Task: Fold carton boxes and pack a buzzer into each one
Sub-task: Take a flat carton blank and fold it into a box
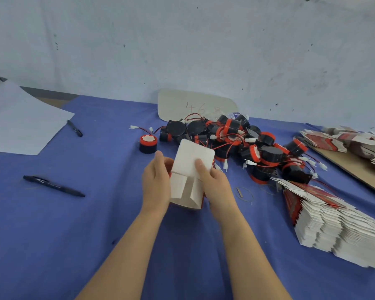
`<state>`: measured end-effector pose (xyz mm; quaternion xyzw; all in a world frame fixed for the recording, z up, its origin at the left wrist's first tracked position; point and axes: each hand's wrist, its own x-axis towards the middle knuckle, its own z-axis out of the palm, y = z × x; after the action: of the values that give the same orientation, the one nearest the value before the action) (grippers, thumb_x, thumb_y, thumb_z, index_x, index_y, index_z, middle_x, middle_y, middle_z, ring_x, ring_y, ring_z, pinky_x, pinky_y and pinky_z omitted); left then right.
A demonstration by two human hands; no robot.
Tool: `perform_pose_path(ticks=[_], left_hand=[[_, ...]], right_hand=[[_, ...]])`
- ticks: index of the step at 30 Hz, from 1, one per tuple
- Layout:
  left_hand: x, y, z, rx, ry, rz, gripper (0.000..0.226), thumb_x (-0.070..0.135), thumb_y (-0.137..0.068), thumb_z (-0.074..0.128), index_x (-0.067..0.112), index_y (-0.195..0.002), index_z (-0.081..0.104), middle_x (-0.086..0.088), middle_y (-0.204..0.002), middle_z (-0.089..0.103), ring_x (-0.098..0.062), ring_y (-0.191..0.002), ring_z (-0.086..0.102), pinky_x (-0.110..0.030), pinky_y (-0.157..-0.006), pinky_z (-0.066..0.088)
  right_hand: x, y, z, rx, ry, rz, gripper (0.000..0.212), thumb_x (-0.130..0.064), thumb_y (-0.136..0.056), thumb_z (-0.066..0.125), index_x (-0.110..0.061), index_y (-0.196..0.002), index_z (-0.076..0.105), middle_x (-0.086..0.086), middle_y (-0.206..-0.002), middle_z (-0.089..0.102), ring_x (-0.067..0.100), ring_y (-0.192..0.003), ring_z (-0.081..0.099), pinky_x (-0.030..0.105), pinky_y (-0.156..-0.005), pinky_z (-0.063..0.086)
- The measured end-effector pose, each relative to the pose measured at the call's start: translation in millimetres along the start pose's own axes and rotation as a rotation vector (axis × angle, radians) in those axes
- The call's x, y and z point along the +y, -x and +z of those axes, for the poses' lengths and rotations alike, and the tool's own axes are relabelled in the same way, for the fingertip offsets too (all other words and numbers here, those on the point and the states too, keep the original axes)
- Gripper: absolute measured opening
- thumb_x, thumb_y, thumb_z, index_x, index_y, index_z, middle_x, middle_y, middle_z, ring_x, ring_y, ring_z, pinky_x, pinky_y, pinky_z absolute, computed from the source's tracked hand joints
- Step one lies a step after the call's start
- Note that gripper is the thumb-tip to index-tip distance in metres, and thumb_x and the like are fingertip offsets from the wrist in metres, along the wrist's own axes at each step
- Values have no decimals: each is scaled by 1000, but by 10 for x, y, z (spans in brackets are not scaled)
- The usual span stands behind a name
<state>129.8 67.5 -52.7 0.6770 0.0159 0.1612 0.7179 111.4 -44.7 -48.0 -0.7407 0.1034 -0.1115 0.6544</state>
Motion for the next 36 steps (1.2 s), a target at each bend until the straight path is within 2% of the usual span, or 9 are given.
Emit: perform_pose_path(ticks=[6, 10, 14, 16, 18, 26, 30, 32, 36], left_hand=[[-3, 36, 14, -124, -62, 176, 13, 23, -94, 54, 27, -82, 58, 13, -79, 63, 3, -72, 57, -10, -60, 43], [-43, -33, -41, -220, -138, 75, 17, 21, -94, 53, 36, -97, 58, 13, -92, 64, 1, -78, 59, -9, -59, 45], [-126, -37, -15, -297, -103, -90, 56, 22, -97, 49, 33, -146, 26, 14, -74, 58, -7, -69, 54, -19, -61, 43], [-134, -42, -4, -298, -95, -101, 45, 19, -97, 48, 31, -139, 38, 18, -73, 61, -7, -69, 56, -19, -59, 45], [-105, -44, -5, -290, -66, -125, 28, 15, -97, 48, 28, -121, 54, 11, -94, 69, -9, -79, 62, -18, -59, 46], [-30, -51, -39, -302, -102, -284, 12, 30, -97, 48, 30, -99, 60, 1, -103, 63, -15, -84, 60, -28, -62, 48], [49, -89, -109, -373, -120, -373, 52, 56, -91, 49, 9, -100, 69, -14, -98, 69, -29, -91, 64, -38, -80, 49], [21, -91, -142, -355, -209, -288, 43, 49, -94, 51, 10, -92, 68, -14, -93, 69, -27, -86, 64, -36, -75, 49], [-20, -103, -147, -307, -289, -179, 28, 36, -98, 50, 13, -86, 63, -10, -88, 66, -22, -80, 61, -30, -64, 46]], right_hand=[[25, -76, -68, -50, -257, 192, 29, -12, -91, 61, -14, -117, 48, 12, -107, 62, 22, -78, 63, 33, -64, 51], [47, -57, -4, 8, -7, -11, 47, -17, -93, 59, -14, -137, 45, 4, -128, 56, 22, -109, 59, 31, -85, 49], [36, -45, -37, 110, 70, -310, 38, -3, -91, 52, -38, -106, 53, -9, -102, 62, 5, -86, 58, 20, -68, 48], [33, -41, -57, 128, 28, -328, 40, 2, -91, 49, -38, -93, 54, -11, -93, 64, -1, -72, 55, 15, -58, 44], [41, -42, -61, 128, 18, -320, 38, 3, -90, 49, -36, -90, 55, -13, -91, 64, -4, -70, 54, 14, -58, 43], [90, -58, -55, 83, -79, -240, 34, 12, -86, 48, -15, -70, 61, -3, -89, 71, 12, -79, 64, 16, -61, 49], [80, -55, -55, 20, 18, -252, 31, 7, -87, 52, -17, -72, 65, -5, -90, 70, 4, -83, 64, 15, -71, 50], [62, -45, -56, -20, 57, -255, 32, 7, -87, 53, -19, -71, 65, -10, -84, 65, -2, -76, 60, 9, -67, 47], [29, -15, -96, -172, -17, -132, 25, -4, -91, 54, -21, -83, 70, -7, -84, 67, 9, -79, 60, 22, -68, 49]])
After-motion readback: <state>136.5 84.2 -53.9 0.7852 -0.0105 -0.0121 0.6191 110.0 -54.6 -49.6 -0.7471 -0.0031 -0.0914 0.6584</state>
